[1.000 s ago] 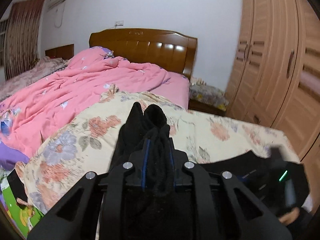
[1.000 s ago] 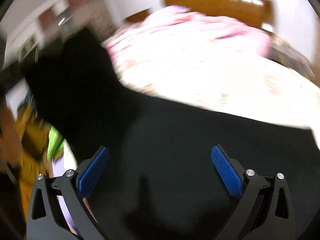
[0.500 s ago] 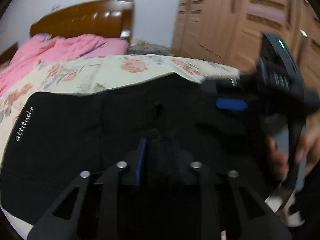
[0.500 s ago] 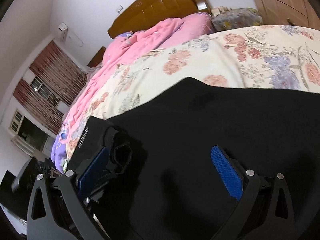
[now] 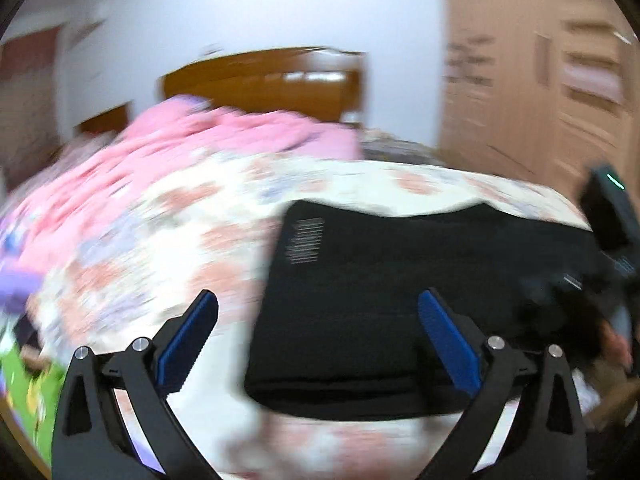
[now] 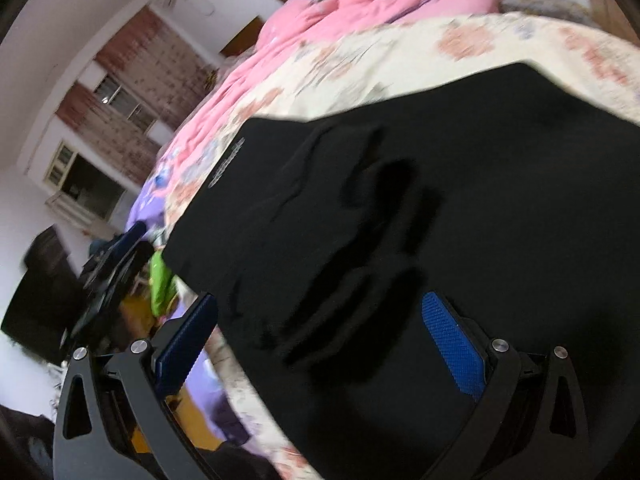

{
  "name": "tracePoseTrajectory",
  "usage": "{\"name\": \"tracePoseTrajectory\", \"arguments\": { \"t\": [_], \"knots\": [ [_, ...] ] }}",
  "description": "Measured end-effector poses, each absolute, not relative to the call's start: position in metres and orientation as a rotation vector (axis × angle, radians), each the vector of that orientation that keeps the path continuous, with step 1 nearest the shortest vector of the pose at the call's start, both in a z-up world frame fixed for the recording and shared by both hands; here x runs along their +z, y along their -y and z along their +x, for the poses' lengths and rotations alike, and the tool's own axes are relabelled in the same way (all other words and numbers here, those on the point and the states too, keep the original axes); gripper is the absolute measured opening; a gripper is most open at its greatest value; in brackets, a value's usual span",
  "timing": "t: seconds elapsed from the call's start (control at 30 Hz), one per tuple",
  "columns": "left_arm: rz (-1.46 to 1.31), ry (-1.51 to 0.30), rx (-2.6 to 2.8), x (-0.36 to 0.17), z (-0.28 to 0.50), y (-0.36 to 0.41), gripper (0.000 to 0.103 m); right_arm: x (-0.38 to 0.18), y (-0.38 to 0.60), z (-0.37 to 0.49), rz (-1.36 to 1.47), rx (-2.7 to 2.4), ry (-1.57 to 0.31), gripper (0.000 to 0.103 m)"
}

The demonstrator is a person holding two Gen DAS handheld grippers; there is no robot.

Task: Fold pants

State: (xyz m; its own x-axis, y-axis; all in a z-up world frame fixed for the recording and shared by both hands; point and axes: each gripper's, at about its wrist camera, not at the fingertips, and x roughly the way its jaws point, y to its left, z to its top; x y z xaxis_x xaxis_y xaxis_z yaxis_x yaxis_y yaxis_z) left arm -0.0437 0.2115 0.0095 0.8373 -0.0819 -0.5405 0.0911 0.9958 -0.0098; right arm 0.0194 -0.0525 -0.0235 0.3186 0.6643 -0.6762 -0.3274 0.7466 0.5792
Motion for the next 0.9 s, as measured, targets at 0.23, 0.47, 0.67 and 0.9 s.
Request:
{"name": "tracePoseTrajectory", "arguments": {
  "t": [0.23, 0.47, 0.67, 0.9],
  "knots": [
    [-0.135, -0.693, -0.07, -0.026, -0.013, -0.257, 0.1, -0.027, 0.026, 0.033, 0.428, 0.685, -1.066, 0.092],
    [0.075, -0.582, -0.074, -0.021, -0.037, -0.228, 0.101, -0.035, 0.031, 0.045, 0.498, 0.617, -1.027, 0.025],
    [0.056, -0.602, -0.044, -0.02, -0.063, -0.26, 0.101, 0.008, 0.023, 0.04, 0.45, 0.613, -0.9, 0.023],
    [0.084, -0.665, -0.059, -0.033, -0.06, -0.247, 0.101, 0.049, 0.016, 0.049, 0.449, 0.654, -0.809, 0.022]
  ]
}}
